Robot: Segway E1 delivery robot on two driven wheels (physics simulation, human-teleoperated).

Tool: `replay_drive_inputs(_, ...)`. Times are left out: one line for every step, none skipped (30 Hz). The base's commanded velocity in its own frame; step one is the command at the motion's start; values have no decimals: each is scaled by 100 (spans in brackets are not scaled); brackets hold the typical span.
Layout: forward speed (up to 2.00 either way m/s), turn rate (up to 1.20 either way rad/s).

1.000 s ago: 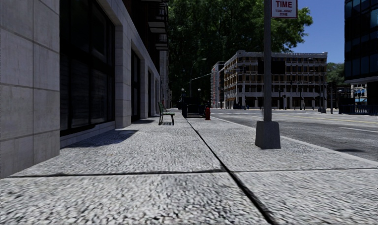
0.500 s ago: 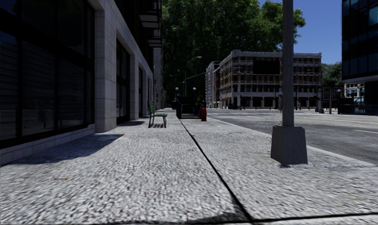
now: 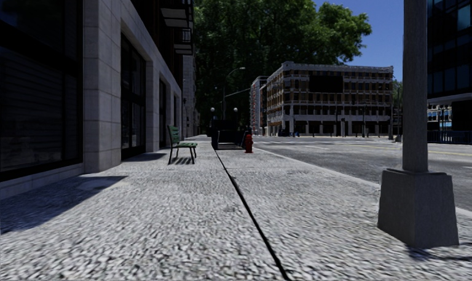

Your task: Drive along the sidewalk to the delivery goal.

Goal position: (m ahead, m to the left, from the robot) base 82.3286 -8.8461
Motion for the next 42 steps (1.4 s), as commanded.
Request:
replay_drive_inputs(200,-20)
replay_drive_inputs(200,-20)
replay_drive_inputs(200,-20)
replay_drive_inputs(200,-20)
replay_drive_inputs(200,-20)
replay_drive_inputs(200,-20)
replay_drive_inputs(200,-20)
replay_drive_inputs(200,-20)
replay_drive_inputs(200,-20)
replay_drive_inputs(200,-20)
replay_drive_inputs(200,-20)
replay_drive_inputs(200,-20)
replay_drive_inputs(200,-20)
replay_drive_inputs(200,-20)
replay_drive_inputs(200,-20)
replay_drive_inputs(200,-20)
replay_drive_inputs(200,-20)
replay_drive_inputs(200,-20)
replay_drive_inputs(200,-20)
replay_drive_inputs(200,-20)
replay_drive_inputs(200,-20)
replay_drive_inputs(200,-20)
replay_drive_inputs(200,-20)
replay_drive_inputs(200,-20)
replay_drive_inputs(200,-20)
replay_drive_inputs(200,-20)
replay_drive_inputs(200,-20)
replay_drive_inputs(200,-20)
replay_drive_inputs(200,-20)
replay_drive_inputs(200,-20)
replay_drive_inputs(200,-20)
replay_drive_inputs(200,-20)
replay_drive_inputs(200,-20)
replay_drive_inputs(200,-20)
replay_drive_inputs(200,-20)
replay_drive_inputs(200,-20)
replay_drive_inputs(200,-20)
replay_drive_inputs(200,-20)
replay_drive_inputs(200,-20)
replay_drive_inputs(200,-20)
replay_drive_inputs(200,-20)
replay_drive_inputs(200,-20)
